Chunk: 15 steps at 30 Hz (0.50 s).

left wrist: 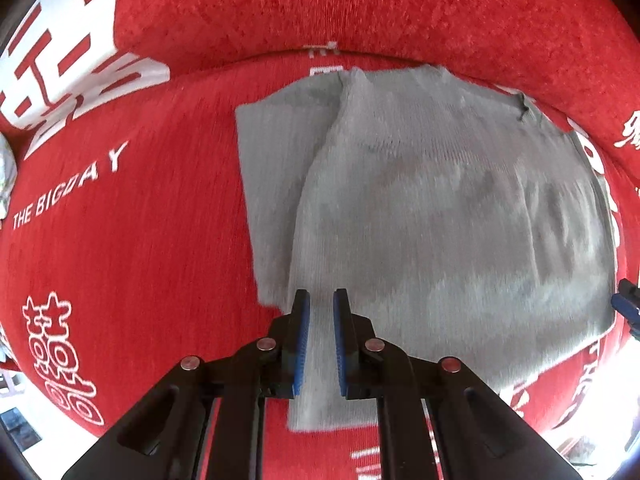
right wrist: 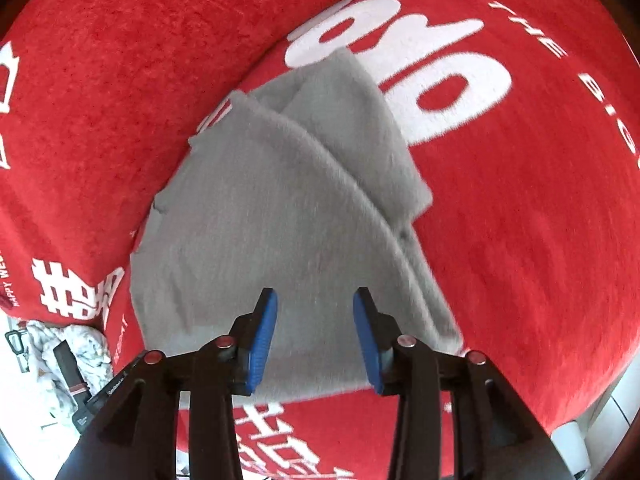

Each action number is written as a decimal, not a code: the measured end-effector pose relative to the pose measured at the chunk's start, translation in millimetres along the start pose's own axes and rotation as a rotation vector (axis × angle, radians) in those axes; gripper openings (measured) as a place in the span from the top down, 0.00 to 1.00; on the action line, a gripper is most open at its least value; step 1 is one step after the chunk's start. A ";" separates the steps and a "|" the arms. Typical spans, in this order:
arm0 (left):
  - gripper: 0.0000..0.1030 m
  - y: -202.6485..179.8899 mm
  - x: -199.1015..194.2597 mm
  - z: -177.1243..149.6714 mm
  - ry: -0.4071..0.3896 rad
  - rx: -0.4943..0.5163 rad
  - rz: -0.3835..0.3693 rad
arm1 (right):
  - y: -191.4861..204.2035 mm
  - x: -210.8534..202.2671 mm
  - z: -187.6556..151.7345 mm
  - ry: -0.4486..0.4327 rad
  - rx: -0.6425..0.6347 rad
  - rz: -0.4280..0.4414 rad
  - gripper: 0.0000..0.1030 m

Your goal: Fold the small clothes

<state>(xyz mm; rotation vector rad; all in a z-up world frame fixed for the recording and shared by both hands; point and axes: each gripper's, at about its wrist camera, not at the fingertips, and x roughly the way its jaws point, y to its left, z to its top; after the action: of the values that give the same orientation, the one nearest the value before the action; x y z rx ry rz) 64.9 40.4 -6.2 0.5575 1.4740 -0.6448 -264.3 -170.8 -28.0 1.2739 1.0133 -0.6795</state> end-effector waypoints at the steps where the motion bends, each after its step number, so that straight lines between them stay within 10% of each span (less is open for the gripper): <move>1: 0.87 -2.2 -2.0 -9.3 0.003 0.000 -0.001 | 1.4 0.3 -3.5 0.004 0.000 -0.001 0.57; 10: 0.87 -2.5 -5.1 -29.1 0.019 0.006 0.008 | 34.6 10.3 -31.7 0.048 -0.064 -0.006 0.40; 12: 0.43 1.3 -5.6 -33.6 0.017 -0.008 -0.004 | 42.2 14.0 -35.1 0.056 -0.077 -0.001 0.35; 13: 0.00 2.3 -7.2 -35.8 0.014 -0.019 -0.003 | 47.0 16.2 -37.2 0.062 -0.085 0.001 0.35; 15: 0.01 5.5 -15.4 -40.1 -0.033 -0.034 0.005 | 57.8 21.8 -41.1 0.077 -0.102 0.004 0.35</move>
<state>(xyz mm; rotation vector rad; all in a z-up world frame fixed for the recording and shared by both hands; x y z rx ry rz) 40.1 73.0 7.6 0.5221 1.4498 -0.6208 -214.0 -116.7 -21.2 1.2201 1.0946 -0.5721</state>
